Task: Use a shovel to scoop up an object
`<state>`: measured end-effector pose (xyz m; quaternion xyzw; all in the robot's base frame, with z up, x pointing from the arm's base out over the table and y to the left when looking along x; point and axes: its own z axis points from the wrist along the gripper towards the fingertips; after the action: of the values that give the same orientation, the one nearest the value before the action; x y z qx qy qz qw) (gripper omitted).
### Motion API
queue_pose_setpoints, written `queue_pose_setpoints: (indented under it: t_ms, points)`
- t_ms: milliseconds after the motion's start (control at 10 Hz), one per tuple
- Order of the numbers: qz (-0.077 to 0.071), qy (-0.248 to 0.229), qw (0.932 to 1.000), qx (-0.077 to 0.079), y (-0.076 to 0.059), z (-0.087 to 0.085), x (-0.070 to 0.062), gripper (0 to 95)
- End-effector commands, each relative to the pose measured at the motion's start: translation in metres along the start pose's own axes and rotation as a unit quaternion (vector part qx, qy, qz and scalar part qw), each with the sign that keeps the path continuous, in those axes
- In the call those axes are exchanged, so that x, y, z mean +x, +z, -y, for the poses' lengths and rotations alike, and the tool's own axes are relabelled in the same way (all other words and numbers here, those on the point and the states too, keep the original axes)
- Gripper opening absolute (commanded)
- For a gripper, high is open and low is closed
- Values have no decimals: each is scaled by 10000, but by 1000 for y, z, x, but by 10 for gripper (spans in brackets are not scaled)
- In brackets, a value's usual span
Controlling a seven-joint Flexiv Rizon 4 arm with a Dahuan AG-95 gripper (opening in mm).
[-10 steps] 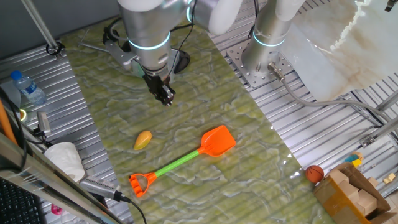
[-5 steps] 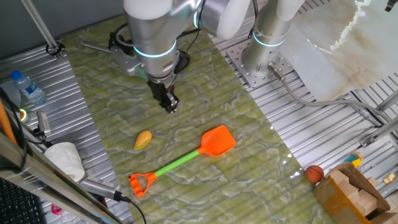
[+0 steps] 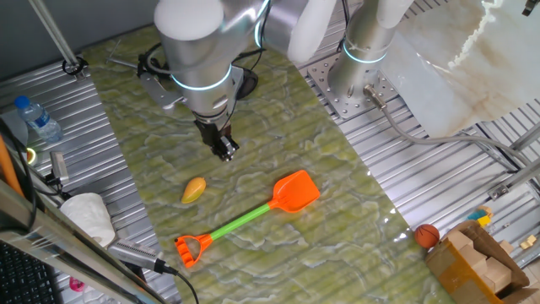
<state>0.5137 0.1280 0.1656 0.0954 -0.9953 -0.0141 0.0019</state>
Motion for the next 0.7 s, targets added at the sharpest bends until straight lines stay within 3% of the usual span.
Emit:
queue_pose_setpoints:
  t_ms: [100, 300, 400, 600, 700]
  points:
    - [-18, 341, 9994, -2, 7, 0, -3, 380]
    - [-44, 318, 9995, 23, 12, -1, -4, 380]
    - [-61, 337, 9994, 41, 12, -1, -4, 190]
    - [-136, 312, 9994, 119, 12, -1, -4, 190]
    - [-137, 197, 9996, 126, 12, -1, -4, 380]
